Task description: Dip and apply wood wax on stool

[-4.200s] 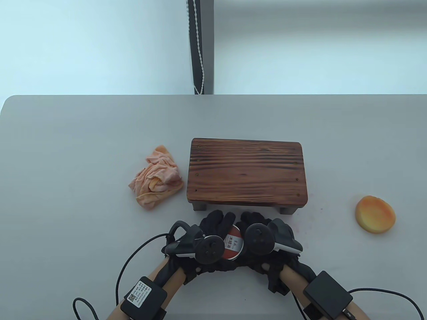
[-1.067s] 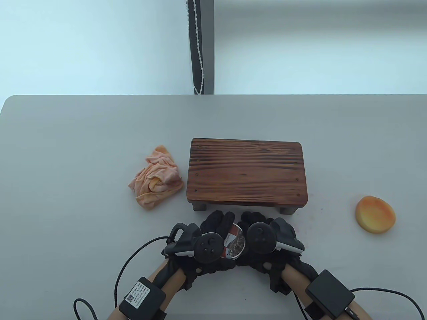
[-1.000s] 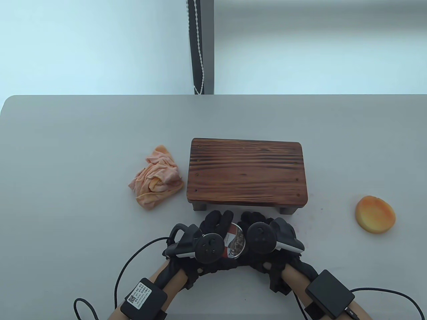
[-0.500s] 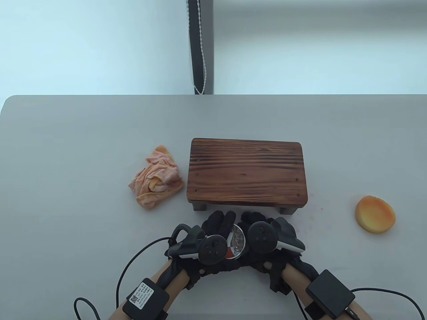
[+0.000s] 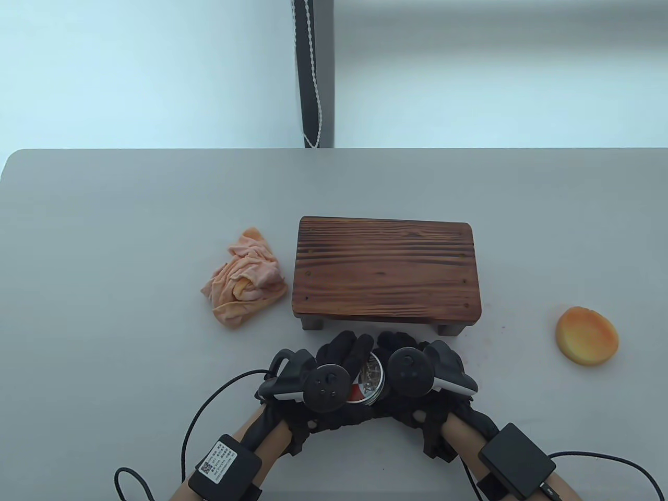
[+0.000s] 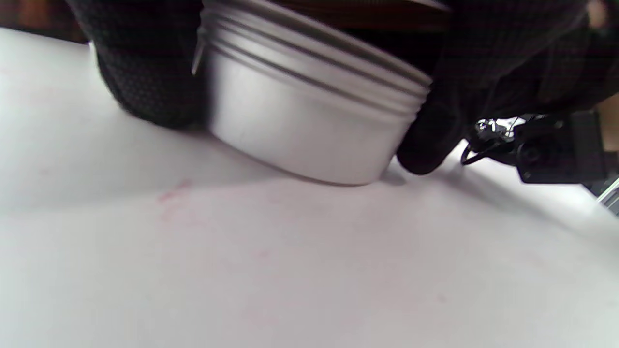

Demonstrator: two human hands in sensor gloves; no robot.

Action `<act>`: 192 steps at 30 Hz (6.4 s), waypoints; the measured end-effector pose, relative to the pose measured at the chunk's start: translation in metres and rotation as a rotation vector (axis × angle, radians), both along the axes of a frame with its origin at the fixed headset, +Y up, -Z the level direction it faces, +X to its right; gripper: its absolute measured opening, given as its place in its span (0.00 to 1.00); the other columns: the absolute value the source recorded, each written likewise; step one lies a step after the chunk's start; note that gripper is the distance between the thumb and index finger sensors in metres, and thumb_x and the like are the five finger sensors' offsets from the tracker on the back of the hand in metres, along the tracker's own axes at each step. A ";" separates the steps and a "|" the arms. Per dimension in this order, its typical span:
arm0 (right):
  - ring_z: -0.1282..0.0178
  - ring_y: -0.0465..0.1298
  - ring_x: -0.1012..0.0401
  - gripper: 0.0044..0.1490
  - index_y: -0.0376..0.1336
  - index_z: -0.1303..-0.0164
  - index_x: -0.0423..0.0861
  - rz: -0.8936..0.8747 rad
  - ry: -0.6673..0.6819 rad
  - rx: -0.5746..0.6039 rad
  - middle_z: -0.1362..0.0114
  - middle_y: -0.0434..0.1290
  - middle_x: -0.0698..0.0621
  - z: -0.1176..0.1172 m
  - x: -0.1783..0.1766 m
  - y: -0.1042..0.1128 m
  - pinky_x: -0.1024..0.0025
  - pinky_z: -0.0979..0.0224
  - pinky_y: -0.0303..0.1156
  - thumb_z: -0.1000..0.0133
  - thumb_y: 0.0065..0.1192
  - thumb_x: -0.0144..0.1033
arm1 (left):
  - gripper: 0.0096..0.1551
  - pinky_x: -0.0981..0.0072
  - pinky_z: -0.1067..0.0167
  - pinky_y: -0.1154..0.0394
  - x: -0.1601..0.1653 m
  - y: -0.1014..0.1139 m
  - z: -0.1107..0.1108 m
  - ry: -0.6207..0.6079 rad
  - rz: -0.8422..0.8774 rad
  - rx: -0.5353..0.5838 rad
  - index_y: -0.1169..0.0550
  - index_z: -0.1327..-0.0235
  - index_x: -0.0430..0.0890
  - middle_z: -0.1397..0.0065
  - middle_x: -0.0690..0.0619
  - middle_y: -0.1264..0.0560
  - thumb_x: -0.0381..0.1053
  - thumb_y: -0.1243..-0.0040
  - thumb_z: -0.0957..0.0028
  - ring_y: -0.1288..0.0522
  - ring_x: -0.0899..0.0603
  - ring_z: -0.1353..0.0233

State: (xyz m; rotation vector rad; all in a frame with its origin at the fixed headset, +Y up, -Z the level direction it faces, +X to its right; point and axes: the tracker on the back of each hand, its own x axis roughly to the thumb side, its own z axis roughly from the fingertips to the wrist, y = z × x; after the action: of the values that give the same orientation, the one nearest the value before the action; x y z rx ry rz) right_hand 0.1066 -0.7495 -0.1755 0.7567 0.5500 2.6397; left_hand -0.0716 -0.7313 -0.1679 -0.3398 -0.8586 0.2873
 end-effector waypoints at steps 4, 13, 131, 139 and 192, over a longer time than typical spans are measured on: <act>0.18 0.46 0.24 0.50 0.53 0.24 0.30 0.005 0.002 0.001 0.14 0.46 0.22 0.001 0.000 0.000 0.14 0.33 0.43 0.43 0.77 0.43 | 0.65 0.25 0.40 0.19 -0.005 0.004 0.002 0.011 0.028 -0.014 0.59 0.22 0.31 0.19 0.21 0.59 0.76 0.50 0.44 0.44 0.08 0.23; 0.18 0.45 0.22 0.50 0.50 0.21 0.29 -0.024 -0.002 -0.018 0.13 0.45 0.21 0.001 0.005 0.001 0.14 0.34 0.43 0.37 0.74 0.43 | 0.74 0.15 0.49 0.22 -0.032 0.047 0.011 0.064 0.145 0.093 0.59 0.20 0.35 0.20 0.18 0.59 0.84 0.48 0.55 0.50 0.02 0.27; 0.39 0.80 0.30 0.31 0.69 0.31 0.37 0.638 -0.905 0.172 0.31 0.76 0.22 -0.057 0.267 0.022 0.25 0.40 0.76 0.41 0.73 0.37 | 0.67 0.08 0.40 0.66 -0.105 0.014 0.002 0.256 -0.187 0.105 0.69 0.16 0.31 0.19 0.19 0.75 0.70 0.55 0.41 0.74 0.10 0.27; 0.40 0.79 0.34 0.27 0.74 0.33 0.39 0.634 -0.876 0.242 0.32 0.76 0.27 -0.058 0.258 0.045 0.27 0.39 0.75 0.42 0.73 0.33 | 0.67 0.07 0.40 0.66 -0.105 0.014 0.003 0.251 -0.154 0.107 0.69 0.17 0.30 0.20 0.18 0.77 0.70 0.54 0.41 0.74 0.10 0.27; 0.35 0.80 0.41 0.21 0.84 0.46 0.47 0.200 0.223 0.470 0.33 0.79 0.41 0.012 -0.036 0.061 0.27 0.35 0.73 0.48 0.81 0.36 | 0.52 0.24 0.31 0.33 -0.003 -0.013 -0.005 0.092 -0.047 0.053 0.43 0.21 0.35 0.16 0.29 0.43 0.67 0.36 0.39 0.39 0.21 0.23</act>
State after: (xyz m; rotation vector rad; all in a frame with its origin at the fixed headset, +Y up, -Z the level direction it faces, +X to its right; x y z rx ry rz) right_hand 0.0704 -0.6886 -0.1637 1.1975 0.0491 2.9293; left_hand -0.0742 -0.7440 -0.1731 -0.2943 -0.7655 0.2344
